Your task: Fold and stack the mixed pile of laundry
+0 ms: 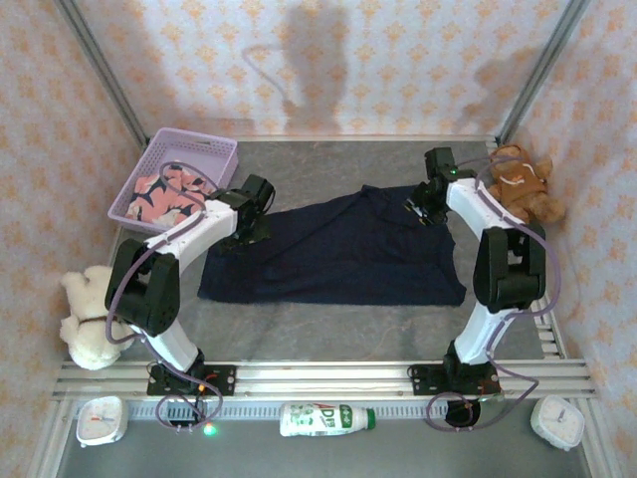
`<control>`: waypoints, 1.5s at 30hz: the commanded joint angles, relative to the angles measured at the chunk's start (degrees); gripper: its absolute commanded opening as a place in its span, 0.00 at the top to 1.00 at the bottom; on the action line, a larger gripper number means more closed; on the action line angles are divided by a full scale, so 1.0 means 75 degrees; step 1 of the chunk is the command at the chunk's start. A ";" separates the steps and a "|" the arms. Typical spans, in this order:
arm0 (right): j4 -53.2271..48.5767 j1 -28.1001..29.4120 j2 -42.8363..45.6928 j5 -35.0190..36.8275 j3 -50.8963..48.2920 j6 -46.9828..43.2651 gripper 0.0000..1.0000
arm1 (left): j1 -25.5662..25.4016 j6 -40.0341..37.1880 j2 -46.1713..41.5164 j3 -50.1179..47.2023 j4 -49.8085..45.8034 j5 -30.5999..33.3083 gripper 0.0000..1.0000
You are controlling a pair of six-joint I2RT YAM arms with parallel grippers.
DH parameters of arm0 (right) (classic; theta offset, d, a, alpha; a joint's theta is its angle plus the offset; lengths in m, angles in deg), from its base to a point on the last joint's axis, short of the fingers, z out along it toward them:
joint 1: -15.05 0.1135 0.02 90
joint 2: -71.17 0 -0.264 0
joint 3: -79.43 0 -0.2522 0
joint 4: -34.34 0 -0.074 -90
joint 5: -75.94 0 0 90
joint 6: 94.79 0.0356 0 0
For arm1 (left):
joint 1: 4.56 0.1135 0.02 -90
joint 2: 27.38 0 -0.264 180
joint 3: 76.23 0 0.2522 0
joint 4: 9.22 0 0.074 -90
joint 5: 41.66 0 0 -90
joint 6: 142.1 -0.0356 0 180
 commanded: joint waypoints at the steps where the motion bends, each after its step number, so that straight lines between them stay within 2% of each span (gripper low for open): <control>1: -0.0380 -0.0037 -0.0586 0.0459 0.0348 -0.0073 0.59 | 0.0126 -0.0214 -0.0056 -0.0085 -0.0277 0.0037 0.15; 15: -0.0231 -0.0032 -0.1650 0.0597 0.0633 -0.0034 0.61 | 0.0377 -0.0198 -0.0194 -0.0341 -0.0342 -0.0027 0.15; 27: -0.0428 -0.0042 -0.1871 0.0733 0.1407 -0.0399 1.00 | 0.0407 -0.0163 -0.0361 -0.0440 -0.0460 0.0006 0.15; 32: -0.0310 -0.0173 -0.1701 0.0548 0.1551 -0.0398 1.00 | 0.0418 -0.0047 -0.0480 -0.0500 -0.0491 -0.0058 0.15; 36: -0.0380 -0.0250 -0.1731 0.0231 0.2039 -0.0302 1.00 | 0.0528 0.0455 -0.0543 -0.0454 -0.0534 -0.0209 0.13; 42: -0.0570 -0.0355 -0.2051 0.0055 0.2799 -0.0148 1.00 | 0.0635 0.1421 -0.0411 -0.0568 -0.0003 -0.1081 0.14; 45: -0.0650 -0.0459 -0.2216 0.0025 0.3131 -0.0155 1.00 | 0.0629 0.1578 -0.0318 -0.0752 0.0245 -0.1193 0.16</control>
